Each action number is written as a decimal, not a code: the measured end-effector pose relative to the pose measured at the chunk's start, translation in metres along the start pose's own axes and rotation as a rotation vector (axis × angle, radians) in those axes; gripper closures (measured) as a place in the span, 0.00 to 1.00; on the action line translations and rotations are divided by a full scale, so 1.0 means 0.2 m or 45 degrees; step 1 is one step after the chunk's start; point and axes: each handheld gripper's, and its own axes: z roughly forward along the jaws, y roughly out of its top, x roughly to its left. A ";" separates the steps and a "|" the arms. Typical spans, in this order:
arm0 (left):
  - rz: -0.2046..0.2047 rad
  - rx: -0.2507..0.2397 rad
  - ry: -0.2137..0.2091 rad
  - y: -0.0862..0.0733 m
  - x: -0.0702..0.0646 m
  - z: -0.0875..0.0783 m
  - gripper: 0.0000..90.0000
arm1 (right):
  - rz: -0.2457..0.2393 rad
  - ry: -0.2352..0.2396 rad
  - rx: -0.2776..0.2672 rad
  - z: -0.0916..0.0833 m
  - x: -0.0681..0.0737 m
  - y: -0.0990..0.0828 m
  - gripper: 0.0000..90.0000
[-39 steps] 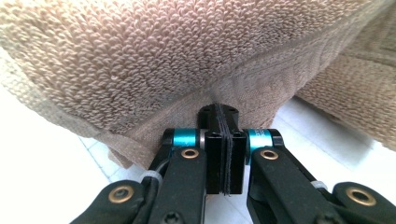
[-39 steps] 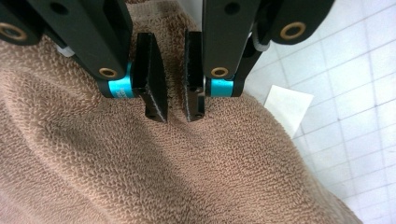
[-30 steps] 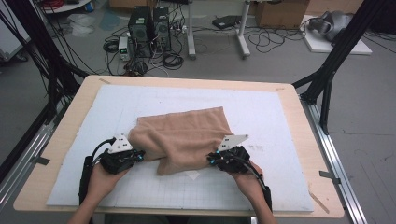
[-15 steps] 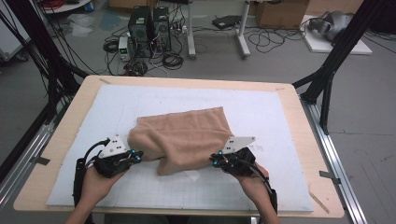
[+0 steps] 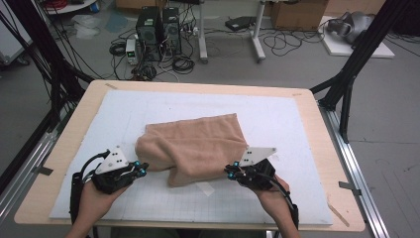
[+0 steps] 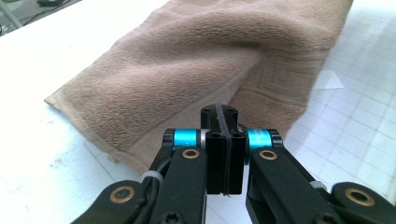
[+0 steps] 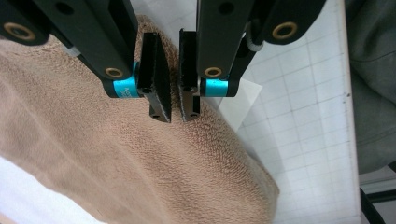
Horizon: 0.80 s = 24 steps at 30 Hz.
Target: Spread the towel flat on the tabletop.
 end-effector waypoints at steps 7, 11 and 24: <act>-0.080 0.037 0.015 0.00 0.11 0.13 1.00 | 0.083 -0.005 0.027 0.08 -0.12 -0.02 0.93; -0.095 0.087 0.045 0.00 0.16 0.22 1.00 | 0.106 -0.002 0.062 0.14 -0.18 -0.02 0.93; -0.189 0.110 0.055 0.01 0.26 0.34 0.99 | 0.220 -0.012 0.081 0.25 -0.31 -0.04 0.89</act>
